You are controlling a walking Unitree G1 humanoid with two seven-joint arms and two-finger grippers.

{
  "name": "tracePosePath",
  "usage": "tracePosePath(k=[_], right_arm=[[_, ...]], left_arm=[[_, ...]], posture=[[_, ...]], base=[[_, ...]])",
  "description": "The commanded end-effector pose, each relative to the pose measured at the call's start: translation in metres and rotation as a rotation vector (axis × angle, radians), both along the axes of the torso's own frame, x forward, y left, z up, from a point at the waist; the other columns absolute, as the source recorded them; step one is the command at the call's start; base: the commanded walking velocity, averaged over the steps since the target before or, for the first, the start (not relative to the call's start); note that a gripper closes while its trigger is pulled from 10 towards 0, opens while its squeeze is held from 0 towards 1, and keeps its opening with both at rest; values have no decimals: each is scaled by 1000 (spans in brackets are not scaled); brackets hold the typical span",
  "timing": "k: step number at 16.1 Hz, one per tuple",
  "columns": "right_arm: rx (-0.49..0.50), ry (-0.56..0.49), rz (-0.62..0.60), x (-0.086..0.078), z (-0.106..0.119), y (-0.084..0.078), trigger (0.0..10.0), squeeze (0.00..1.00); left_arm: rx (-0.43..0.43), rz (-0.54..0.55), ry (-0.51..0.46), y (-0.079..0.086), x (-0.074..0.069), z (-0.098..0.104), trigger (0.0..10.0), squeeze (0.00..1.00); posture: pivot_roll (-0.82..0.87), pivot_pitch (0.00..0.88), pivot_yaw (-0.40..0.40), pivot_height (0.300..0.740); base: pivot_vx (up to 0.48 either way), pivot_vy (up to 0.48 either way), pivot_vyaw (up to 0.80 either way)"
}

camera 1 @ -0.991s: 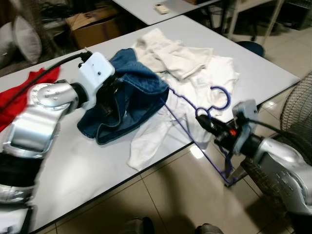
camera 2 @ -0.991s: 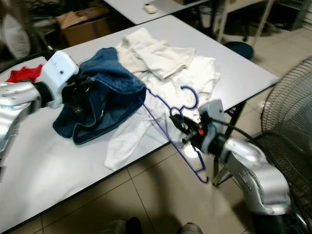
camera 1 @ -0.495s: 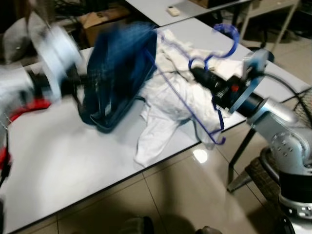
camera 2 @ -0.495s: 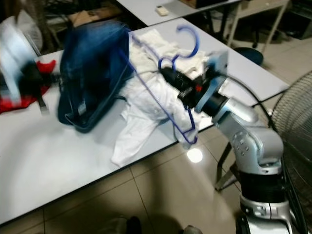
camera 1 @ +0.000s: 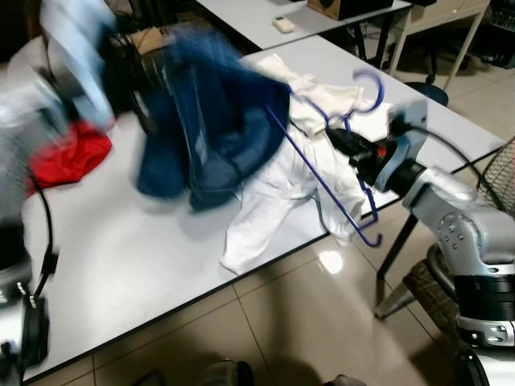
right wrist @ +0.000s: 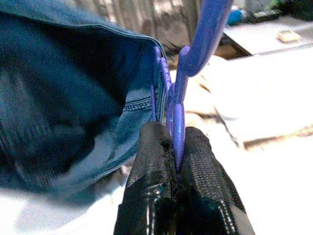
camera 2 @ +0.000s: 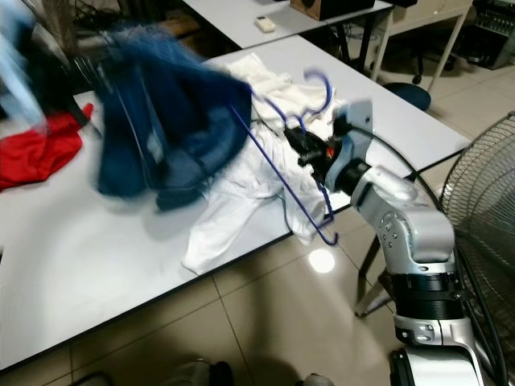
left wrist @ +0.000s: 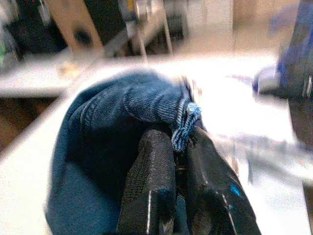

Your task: Hang hanger

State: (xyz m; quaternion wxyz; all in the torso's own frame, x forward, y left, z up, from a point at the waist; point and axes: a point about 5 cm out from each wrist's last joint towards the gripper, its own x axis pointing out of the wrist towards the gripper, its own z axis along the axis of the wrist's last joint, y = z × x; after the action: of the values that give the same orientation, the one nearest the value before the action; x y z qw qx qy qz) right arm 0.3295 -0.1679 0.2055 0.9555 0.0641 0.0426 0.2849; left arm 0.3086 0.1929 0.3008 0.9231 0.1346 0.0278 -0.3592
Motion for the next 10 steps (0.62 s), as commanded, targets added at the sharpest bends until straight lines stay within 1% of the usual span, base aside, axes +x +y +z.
tracePosePath(k=[1, 2, 3, 5, 6, 7, 8, 9, 10], right_arm=[[26, 9, -24, 0, 2, -4, 10000, 0], [131, 39, 17, -3, 4, -2, 10000, 0], [229, 78, 90, -7, 1, 4, 10000, 0], [332, 142, 167, -10, -6, 14, 10000, 0], [388, 162, 188, -10, -8, 18, 10000, 0], [473, 169, 193, -3, -6, 26, 10000, 0], [515, 166, 184, 4, -2, 30, 10000, 0], [584, 165, 180, 10, 3, 33, 10000, 0], [623, 168, 176, 14, 6, 34, 10000, 0]], left_arm=[[39, 22, -6, -4, 0, -3, 0, 0], [12, 15, 20, -13, 3, -11, 0, 0], [-9, -5, 34, -22, 4, -15, 0, 0], [-23, -26, 36, -29, 5, -17, 0, 0], [-22, -54, 46, -32, 4, -18, 0, 0], [59, -187, 114, -39, -9, -26, 0, 0], [91, -272, 159, -42, -20, -31, 0, 0], [59, -348, 188, -46, -30, -30, 0, 0], [18, -407, 200, -49, -36, -26, 0, 0]], posture=[[-123, 20, 129, 740], [-128, 20, 131, 740], [-132, 21, 131, 740], [-132, 25, 132, 740], [-133, 27, 132, 740], [-132, 29, 136, 740], [-129, 30, 137, 740], [-129, 30, 137, 740], [-122, 29, 133, 740]], base=[[0, 0, 0], [0, 0, 0], [0, 0, 0], [0, 0, 0], [0, 0, 0], [0, 0, 0], [0, 0, 0], [0, 0, 0], [0, 0, 0]])
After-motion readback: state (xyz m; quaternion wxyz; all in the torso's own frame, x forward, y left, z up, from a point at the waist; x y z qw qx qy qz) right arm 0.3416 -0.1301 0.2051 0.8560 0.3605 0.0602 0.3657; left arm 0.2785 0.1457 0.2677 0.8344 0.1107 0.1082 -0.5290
